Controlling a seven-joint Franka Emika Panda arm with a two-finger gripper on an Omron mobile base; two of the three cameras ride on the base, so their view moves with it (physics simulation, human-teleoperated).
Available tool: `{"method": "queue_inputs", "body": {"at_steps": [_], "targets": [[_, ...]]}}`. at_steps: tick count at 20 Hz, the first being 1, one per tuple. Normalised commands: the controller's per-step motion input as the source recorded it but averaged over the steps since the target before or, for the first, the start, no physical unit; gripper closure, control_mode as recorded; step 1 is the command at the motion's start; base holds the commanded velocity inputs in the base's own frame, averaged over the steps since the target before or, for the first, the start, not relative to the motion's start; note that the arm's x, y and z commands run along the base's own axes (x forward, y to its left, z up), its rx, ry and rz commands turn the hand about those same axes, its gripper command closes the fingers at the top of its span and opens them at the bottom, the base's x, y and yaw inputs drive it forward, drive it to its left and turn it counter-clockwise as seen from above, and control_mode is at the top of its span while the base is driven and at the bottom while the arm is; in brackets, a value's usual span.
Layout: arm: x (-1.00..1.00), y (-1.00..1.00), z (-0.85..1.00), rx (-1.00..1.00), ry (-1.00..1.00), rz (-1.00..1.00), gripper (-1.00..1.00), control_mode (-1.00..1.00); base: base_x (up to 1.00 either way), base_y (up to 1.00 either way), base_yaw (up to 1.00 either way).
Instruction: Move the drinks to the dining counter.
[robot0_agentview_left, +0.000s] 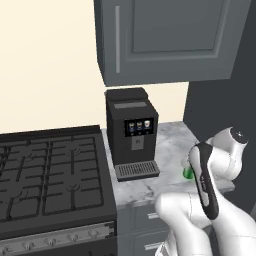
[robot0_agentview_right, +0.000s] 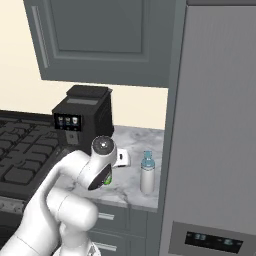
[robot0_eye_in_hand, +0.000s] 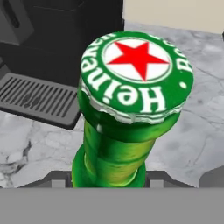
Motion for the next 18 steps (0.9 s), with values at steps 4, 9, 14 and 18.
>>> {"method": "queue_inputs", "body": {"at_steps": [4,9,14,18], "targets": [[-0.53,0.03,0.62,-0.07,-0.13,0.03,1.0,-1.0,0.0,0.0,0.0],[-0.39,0.16,0.83,-0.13,-0.01,0.0,1.0,-1.0,0.0,0.0,0.0],[-0.31,0.22,0.93,-0.18,0.06,0.0,1.0,-1.0,0.0,0.0,0.0],[-0.56,0.15,0.91,-0.02,0.18,-0.02,1.0,-1.0,0.0,0.0,0.0]]}}
